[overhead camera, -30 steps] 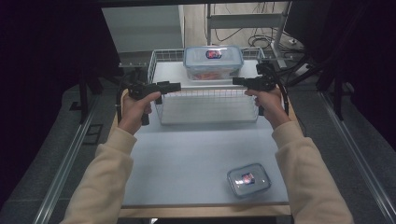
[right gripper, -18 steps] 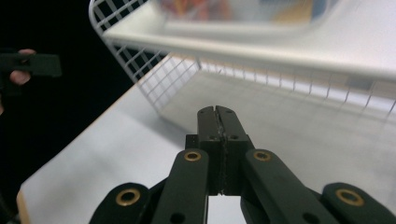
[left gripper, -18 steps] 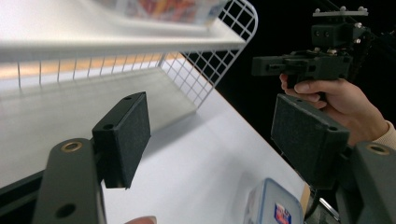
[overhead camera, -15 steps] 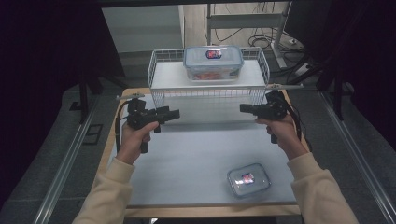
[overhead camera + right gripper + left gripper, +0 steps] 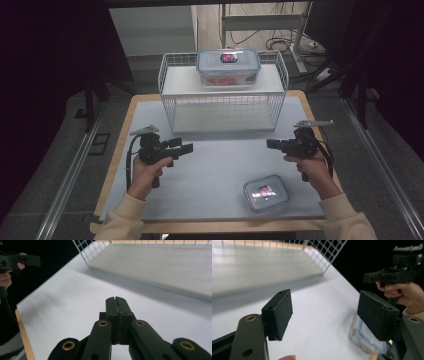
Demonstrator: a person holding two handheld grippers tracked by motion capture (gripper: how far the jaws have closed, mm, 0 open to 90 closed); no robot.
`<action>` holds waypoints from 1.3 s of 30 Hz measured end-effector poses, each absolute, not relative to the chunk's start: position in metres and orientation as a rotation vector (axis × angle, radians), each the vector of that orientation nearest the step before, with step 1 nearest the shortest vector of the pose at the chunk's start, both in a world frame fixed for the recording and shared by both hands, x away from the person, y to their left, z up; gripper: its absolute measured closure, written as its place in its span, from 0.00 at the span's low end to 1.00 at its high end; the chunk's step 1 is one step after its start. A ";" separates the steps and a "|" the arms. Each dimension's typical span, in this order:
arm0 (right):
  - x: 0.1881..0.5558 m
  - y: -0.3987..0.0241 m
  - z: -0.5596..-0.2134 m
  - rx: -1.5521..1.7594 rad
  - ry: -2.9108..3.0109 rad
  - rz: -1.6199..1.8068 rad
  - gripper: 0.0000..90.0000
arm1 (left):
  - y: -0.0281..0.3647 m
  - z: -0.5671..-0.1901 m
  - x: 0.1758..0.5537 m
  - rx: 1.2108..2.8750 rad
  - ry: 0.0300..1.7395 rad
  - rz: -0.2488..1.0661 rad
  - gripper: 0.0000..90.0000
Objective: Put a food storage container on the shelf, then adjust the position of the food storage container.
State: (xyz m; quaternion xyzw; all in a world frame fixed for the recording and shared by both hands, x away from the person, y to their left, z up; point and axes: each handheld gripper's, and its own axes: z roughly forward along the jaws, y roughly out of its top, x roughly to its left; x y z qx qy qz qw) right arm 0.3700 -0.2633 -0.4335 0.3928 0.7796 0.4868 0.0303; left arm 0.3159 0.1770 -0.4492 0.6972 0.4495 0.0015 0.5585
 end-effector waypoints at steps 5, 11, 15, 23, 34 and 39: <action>0.352 -0.269 -0.446 1.184 2.422 1.467 0.99 | 0.171 -0.465 0.304 1.681 1.066 -0.020 0.31; 0.340 -0.275 -0.457 1.176 2.446 1.463 0.98 | 0.168 -0.477 0.296 1.715 1.090 -0.012 0.31; 0.336 -0.281 -0.460 1.197 2.439 1.465 0.98 | 0.168 -0.479 0.295 1.718 1.108 0.001 0.31; 0.326 -0.282 -0.455 1.195 2.413 1.444 0.98 | 0.168 -0.480 0.287 1.741 1.113 0.039 0.31; 0.317 -0.292 -0.457 1.213 2.409 1.420 0.98 | 0.176 -0.483 0.292 1.737 1.140 0.048 0.31; 0.306 -0.296 -0.457 1.188 2.423 1.404 0.98 | 0.172 -0.489 0.292 1.768 1.139 0.041 0.31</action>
